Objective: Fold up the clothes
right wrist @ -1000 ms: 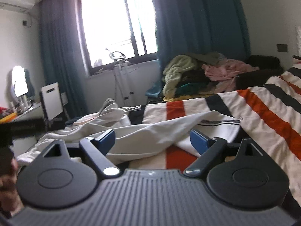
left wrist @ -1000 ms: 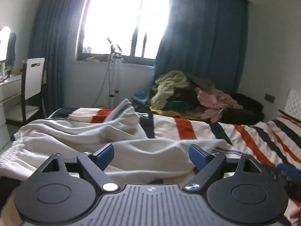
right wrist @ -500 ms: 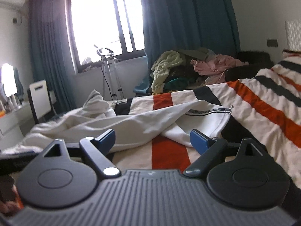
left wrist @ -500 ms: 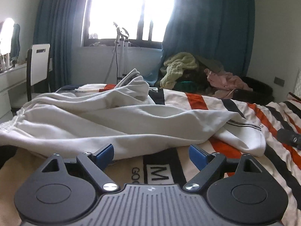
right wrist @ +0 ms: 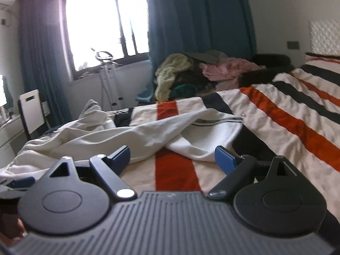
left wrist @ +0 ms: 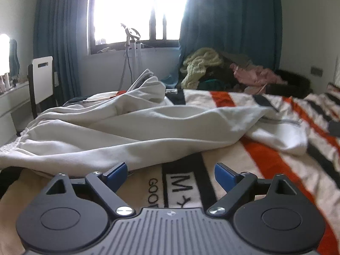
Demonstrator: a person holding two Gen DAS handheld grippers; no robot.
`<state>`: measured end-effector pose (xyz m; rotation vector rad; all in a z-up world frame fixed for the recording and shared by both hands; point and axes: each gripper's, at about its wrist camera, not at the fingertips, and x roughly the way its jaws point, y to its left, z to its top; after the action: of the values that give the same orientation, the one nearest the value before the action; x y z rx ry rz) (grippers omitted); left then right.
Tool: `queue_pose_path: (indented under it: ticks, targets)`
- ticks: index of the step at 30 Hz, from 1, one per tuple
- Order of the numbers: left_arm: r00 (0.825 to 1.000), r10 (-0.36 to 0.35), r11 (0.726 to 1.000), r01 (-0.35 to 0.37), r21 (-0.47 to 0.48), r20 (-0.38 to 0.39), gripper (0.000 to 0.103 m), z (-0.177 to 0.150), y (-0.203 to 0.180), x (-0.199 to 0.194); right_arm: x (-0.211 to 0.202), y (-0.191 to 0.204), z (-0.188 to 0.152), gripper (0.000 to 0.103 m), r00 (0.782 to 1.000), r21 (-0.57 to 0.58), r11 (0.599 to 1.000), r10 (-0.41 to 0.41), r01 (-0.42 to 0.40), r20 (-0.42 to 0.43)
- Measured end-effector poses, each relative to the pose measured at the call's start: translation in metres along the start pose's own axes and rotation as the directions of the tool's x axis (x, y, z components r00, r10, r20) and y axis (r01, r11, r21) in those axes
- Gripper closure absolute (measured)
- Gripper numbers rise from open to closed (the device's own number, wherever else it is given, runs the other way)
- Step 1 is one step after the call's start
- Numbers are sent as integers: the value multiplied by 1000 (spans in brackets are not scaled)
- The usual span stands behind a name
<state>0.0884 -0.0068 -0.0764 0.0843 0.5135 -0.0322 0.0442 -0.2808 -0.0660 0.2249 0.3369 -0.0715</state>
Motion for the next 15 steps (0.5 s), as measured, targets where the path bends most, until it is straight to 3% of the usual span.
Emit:
queue_pose_path:
  ticks: [7, 12, 15]
  targets:
    - [999, 14, 980, -5, 200, -41, 12, -1, -26, 54, 6, -13, 2, 15, 999, 61, 998, -31, 33, -39]
    - [999, 14, 929, 0, 371, -35, 12, 0, -52, 93, 14, -23, 3, 15, 997, 109, 993, -36, 43, -69]
    - [1000, 9, 882, 0, 470, -17, 12, -1, -70, 114, 25, -34, 2, 15, 994, 155, 986, -53, 67, -93]
